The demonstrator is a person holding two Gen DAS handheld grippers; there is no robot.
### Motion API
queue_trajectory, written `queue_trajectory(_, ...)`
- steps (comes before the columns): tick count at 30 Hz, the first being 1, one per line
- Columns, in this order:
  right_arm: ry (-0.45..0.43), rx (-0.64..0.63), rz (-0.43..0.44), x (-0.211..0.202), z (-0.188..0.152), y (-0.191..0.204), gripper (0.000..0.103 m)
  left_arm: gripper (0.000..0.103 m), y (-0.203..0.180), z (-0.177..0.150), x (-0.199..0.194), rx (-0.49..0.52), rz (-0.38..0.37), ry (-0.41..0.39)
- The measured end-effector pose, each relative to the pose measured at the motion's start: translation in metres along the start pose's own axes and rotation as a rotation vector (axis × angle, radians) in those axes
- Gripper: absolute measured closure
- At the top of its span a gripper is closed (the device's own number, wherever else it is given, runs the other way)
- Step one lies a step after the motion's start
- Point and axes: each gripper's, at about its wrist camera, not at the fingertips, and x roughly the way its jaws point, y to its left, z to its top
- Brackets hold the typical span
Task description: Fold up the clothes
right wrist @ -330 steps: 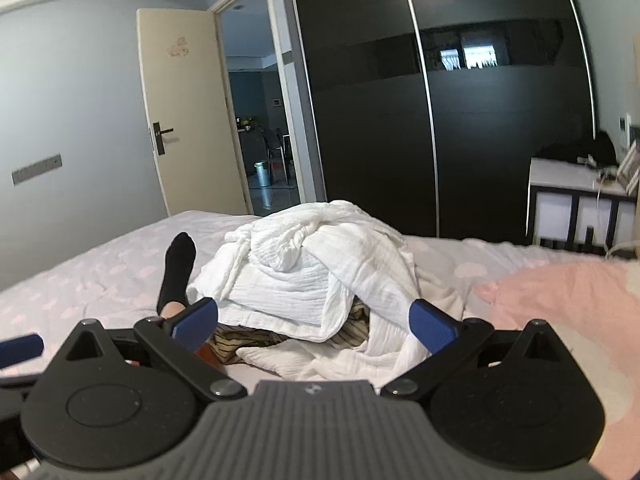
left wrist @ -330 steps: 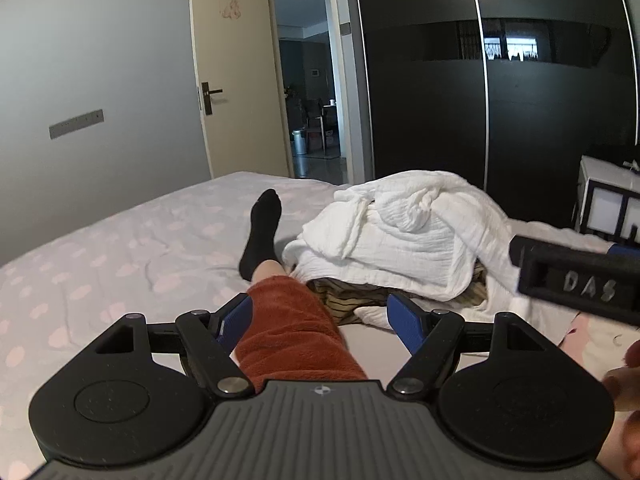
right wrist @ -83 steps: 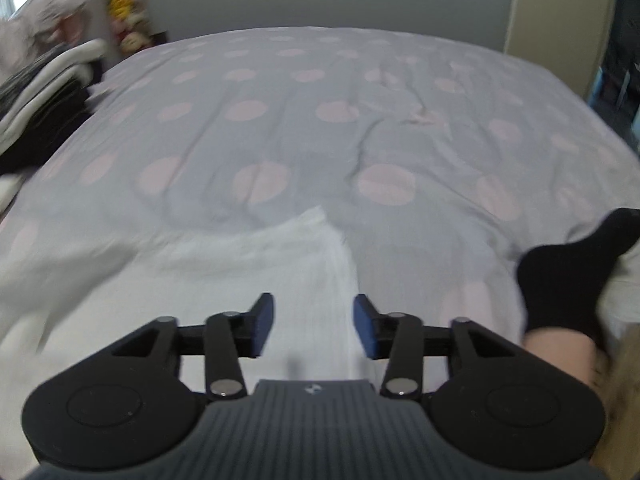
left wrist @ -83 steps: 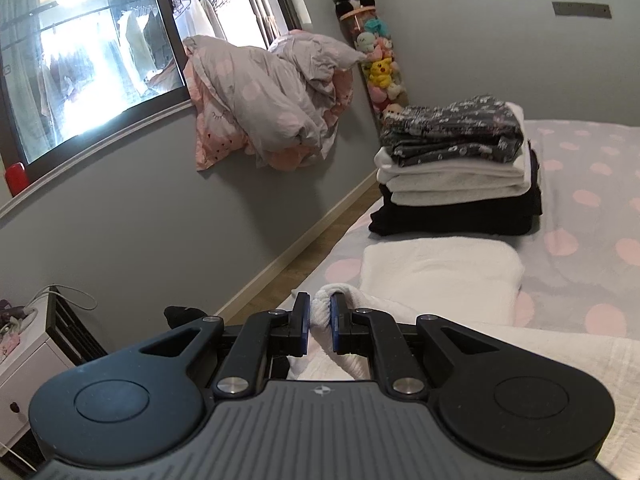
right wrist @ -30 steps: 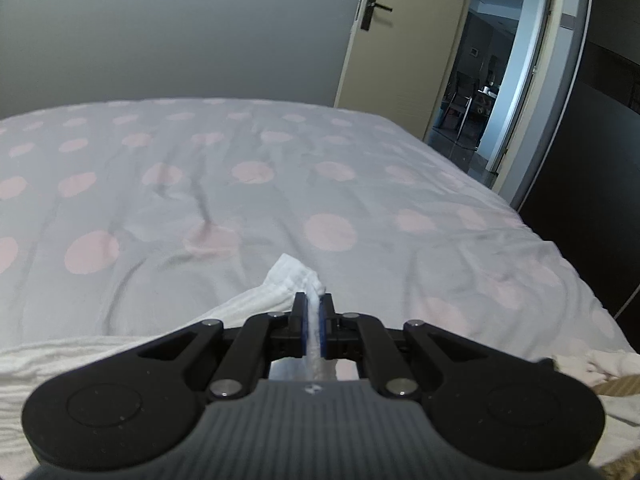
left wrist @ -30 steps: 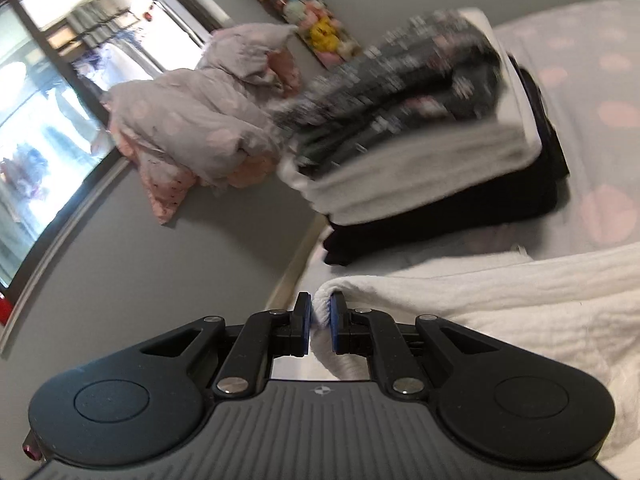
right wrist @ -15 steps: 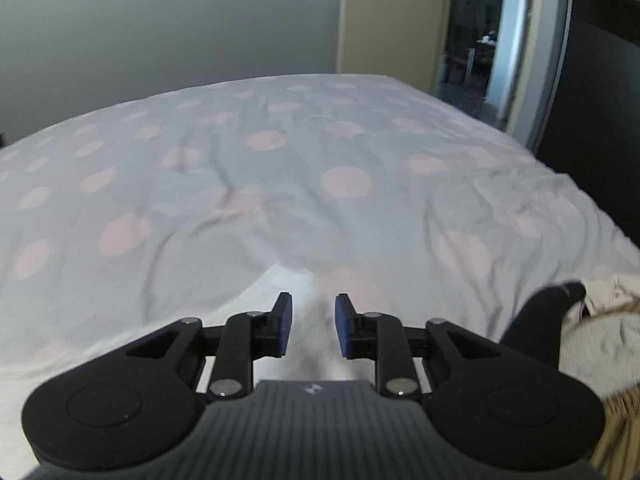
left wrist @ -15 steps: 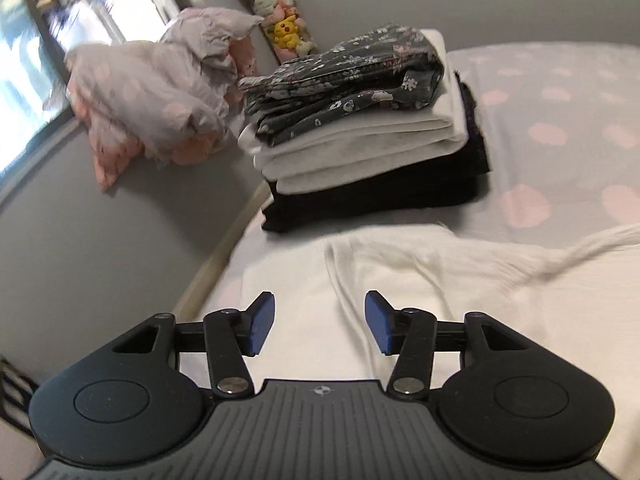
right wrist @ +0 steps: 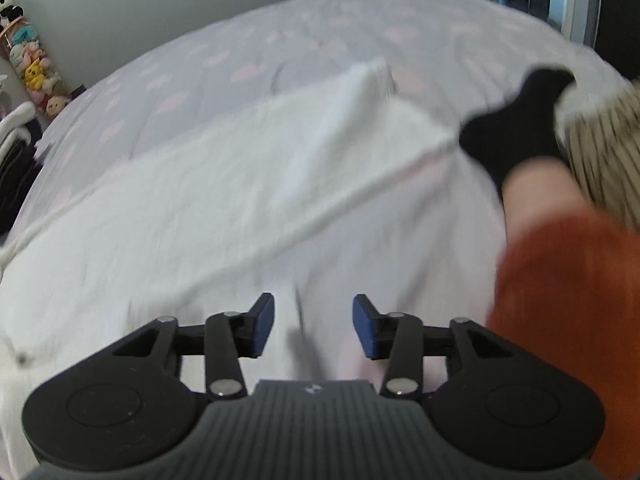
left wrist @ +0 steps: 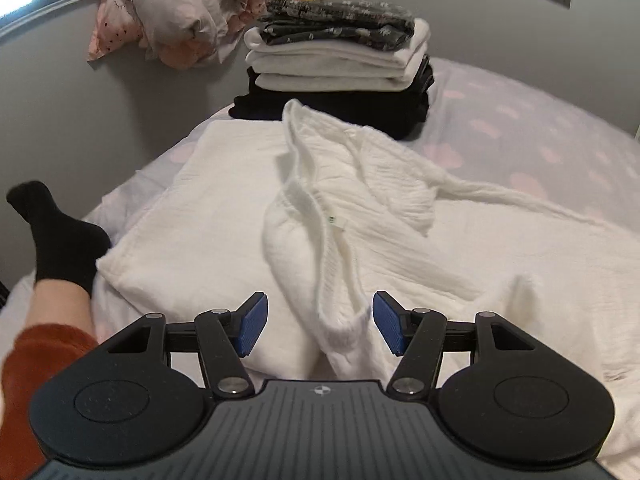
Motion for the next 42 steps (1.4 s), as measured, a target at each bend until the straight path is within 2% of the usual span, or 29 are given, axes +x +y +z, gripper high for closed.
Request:
queue_trajectory(4, 0.057, 0.102, -0.023, -0.012, -0.042, -0.011, 0.052, 0.06, 0.007, -0.009, 0.002, -0.046, -0.014, -0.018)
queue_trajectory(7, 0.108, 0.215, -0.016, -0.015, -0.068, -0.024, 0.051, 0.072, 0.015, -0.019, 0.002, -0.09, -0.03, -0.025)
queue_trajectory(9, 0.104, 0.246, 0.002, -0.018, -0.077, -0.027, 0.052, 0.086, 0.02, -0.028, 0.003, -0.118, -0.05, -0.023)
queue_trajectory(10, 0.109, 0.246, 0.012, -0.02, -0.079, -0.025, 0.055, 0.093, 0.022, -0.033, 0.003, -0.13, -0.059, -0.023)
queue_trajectory(12, 0.109, 0.246, 0.035, -0.025, -0.082, -0.02, 0.085, 0.101, 0.027, -0.04, 0.003, -0.15, -0.071, -0.04)
queue_trajectory(13, 0.104, 0.246, 0.048, -0.027, -0.083, -0.017, 0.089, 0.103, 0.029, -0.043, 0.003, -0.162, -0.076, -0.05)
queue_trajectory(15, 0.079, 0.241, 0.065, -0.032, -0.084, -0.011, 0.094, 0.103, 0.034, -0.046, 0.001, -0.183, -0.078, -0.068)
queue_trajectory(18, 0.037, 0.236, 0.078, -0.042, -0.083, -0.008, 0.094, 0.103, 0.042, -0.045, -0.004, -0.214, -0.096, -0.102)
queue_trajectory(20, 0.03, 0.233, 0.074, -0.045, -0.082, -0.007, 0.094, 0.098, 0.044, -0.045, -0.007, -0.235, -0.117, -0.122)
queue_trajectory(21, 0.032, 0.232, 0.072, -0.044, -0.082, -0.007, 0.094, 0.081, 0.045, -0.045, -0.008, -0.242, -0.123, -0.128)
queue_trajectory(22, 0.034, 0.232, 0.072, -0.046, -0.084, -0.008, 0.094, 0.055, 0.044, -0.046, -0.009, -0.242, -0.134, -0.135)
queue_trajectory(23, 0.035, 0.232, 0.071, -0.049, -0.086, -0.009, 0.093, 0.044, 0.042, -0.047, -0.009, -0.241, -0.148, -0.143)
queue_trajectory(24, 0.036, 0.229, 0.07, -0.048, -0.087, -0.008, 0.092, 0.037, 0.039, -0.047, -0.007, -0.23, -0.158, -0.147)
queue_trajectory(28, 0.042, 0.234, 0.065, -0.046, -0.088, -0.009, 0.089, 0.037, 0.022, -0.046, 0.004, -0.175, -0.174, -0.144)
queue_trajectory(29, 0.044, 0.237, 0.064, -0.045, -0.089, -0.01, 0.085, 0.039, 0.019, -0.045, 0.008, -0.164, -0.164, -0.146)
queue_trajectory(30, 0.047, 0.239, 0.066, -0.045, -0.089, -0.011, 0.082, 0.056, 0.017, -0.044, 0.011, -0.161, -0.157, -0.147)
queue_trajectory(31, 0.05, 0.241, 0.068, -0.044, -0.09, -0.012, 0.082, 0.079, 0.016, -0.043, 0.013, -0.161, -0.152, -0.148)
queue_trajectory(32, 0.051, 0.241, 0.074, -0.043, -0.091, -0.012, 0.083, 0.084, 0.016, -0.043, 0.014, -0.168, -0.159, -0.151)
queue_trajectory(33, 0.041, 0.24, 0.089, -0.044, -0.091, -0.011, 0.091, 0.089, 0.019, -0.042, 0.013, -0.184, -0.169, -0.163)
queue_trajectory(37, -0.04, 0.243, 0.143, -0.057, -0.088, -0.01, 0.095, 0.093, 0.038, -0.042, -0.009, -0.242, -0.164, -0.243)
queue_trajectory(42, -0.177, 0.354, 0.174, -0.095, -0.063, -0.027, 0.096, 0.093, 0.08, -0.038, -0.033, -0.384, -0.126, -0.316)
